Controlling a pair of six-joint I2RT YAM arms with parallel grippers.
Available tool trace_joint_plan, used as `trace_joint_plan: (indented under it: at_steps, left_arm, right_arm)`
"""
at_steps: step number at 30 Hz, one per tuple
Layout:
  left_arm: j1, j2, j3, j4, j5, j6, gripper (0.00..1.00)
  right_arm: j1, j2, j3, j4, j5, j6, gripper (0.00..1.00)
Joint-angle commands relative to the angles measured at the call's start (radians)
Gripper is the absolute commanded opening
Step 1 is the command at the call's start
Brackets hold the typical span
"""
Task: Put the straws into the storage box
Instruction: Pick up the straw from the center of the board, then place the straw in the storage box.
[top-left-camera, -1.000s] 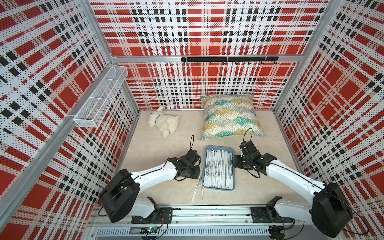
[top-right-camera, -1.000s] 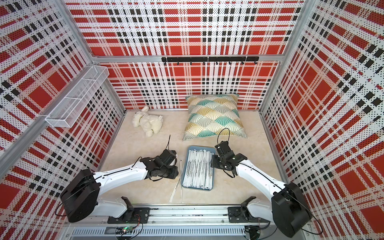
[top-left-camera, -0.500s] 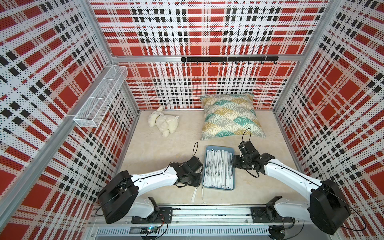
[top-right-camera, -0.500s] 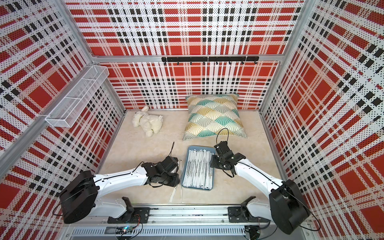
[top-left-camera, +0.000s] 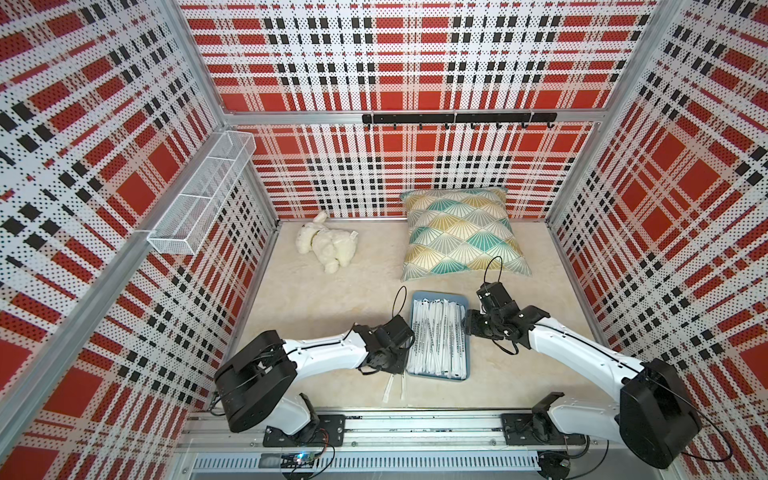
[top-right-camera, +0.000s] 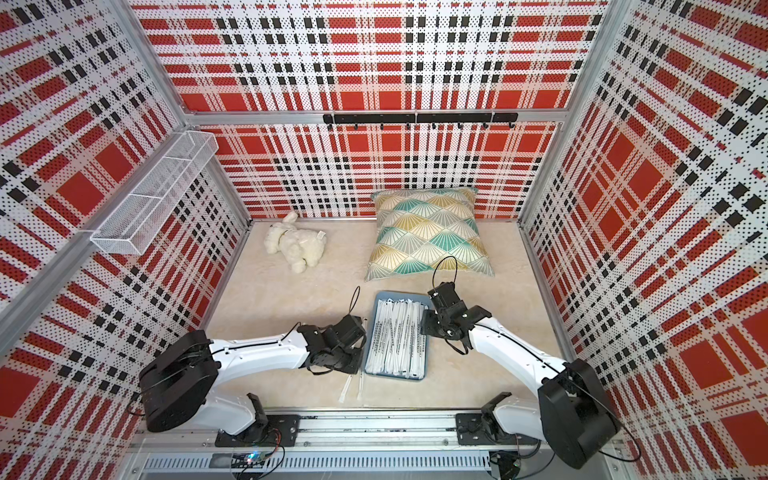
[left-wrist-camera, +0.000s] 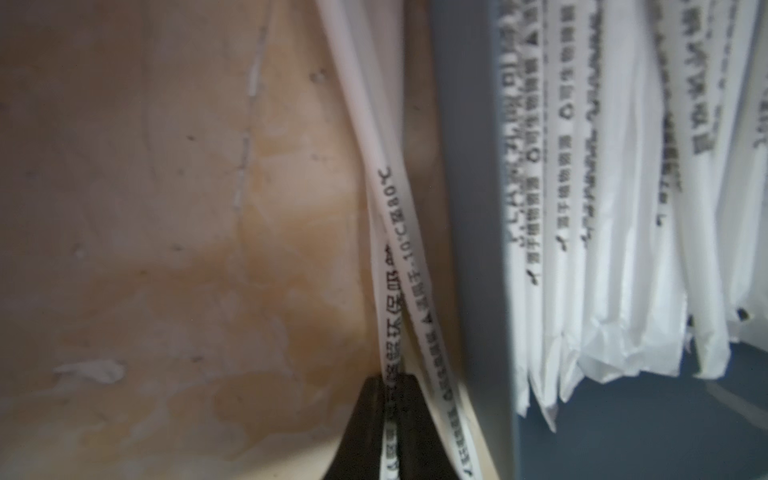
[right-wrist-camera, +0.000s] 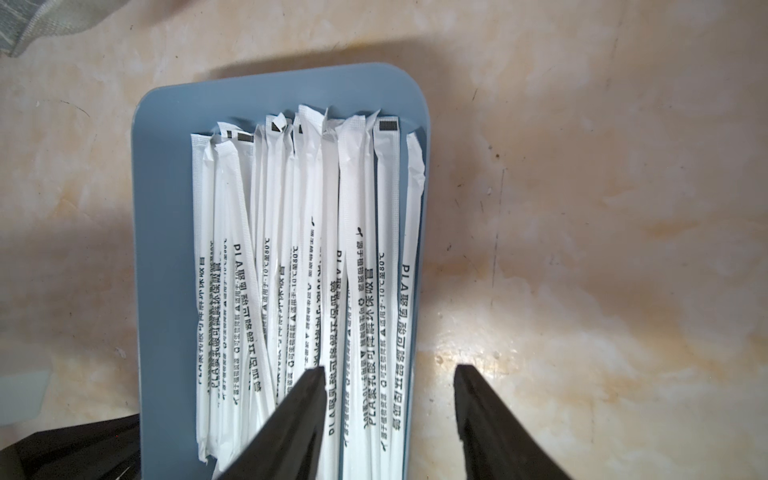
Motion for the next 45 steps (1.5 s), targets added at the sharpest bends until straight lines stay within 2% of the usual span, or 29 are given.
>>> trace_joint_plan:
  at_steps: [1,6,10,13,16,19,23,29,36,42,45]
  left_arm:
    - [0.093,-0.025,-0.005,-0.110,-0.126,0.001,0.01]
    - [0.243,-0.096,0.063,-0.106,-0.159,0.024,0.00]
    - [0.295,-0.137,0.161,-0.107,-0.185,0.032,0.00]
    - [0.239,-0.148,0.222,-0.066,-0.160,0.013,0.00]
    - [0.099,-0.104,0.269,0.042,-0.097,-0.055,0.00]
    - [-0.017,-0.017,0.281,0.160,-0.053,-0.123,0.00]
    - [-0.086,0.116,0.297,0.197,-0.042,-0.146,0.00]
    - [-0.089,0.201,0.287,0.207,-0.053,-0.140,0.00]
    - [-0.058,0.210,0.223,0.223,-0.060,-0.177,0.00]
    - [-0.018,0.197,0.179,0.208,-0.038,-0.158,0.00]
    - [-0.015,0.203,0.191,0.203,-0.033,-0.139,0.03]
  right_arm:
    - [0.007,0.018,0.032,0.022,-0.007,-0.012,0.57]
    - [0.006,0.039,0.042,0.036,-0.019,-0.012,0.57]
    - [0.006,0.046,0.055,0.034,-0.026,-0.015,0.57]
    - [0.007,0.039,0.060,0.026,-0.013,-0.018,0.57]
    - [0.006,0.037,0.068,0.010,0.000,-0.021,0.57]
    - [0.006,0.032,0.070,0.008,0.008,-0.017,0.57]
    - [0.006,0.027,0.067,0.010,-0.009,-0.006,0.57]
    - [0.007,0.018,0.068,-0.004,-0.001,-0.014,0.56]
    - [0.007,0.015,0.063,-0.002,-0.001,-0.012,0.56]
    - [0.006,0.022,0.067,0.000,0.000,-0.018,0.56]
    - [0.006,0.028,0.066,0.008,-0.003,-0.016,0.56]
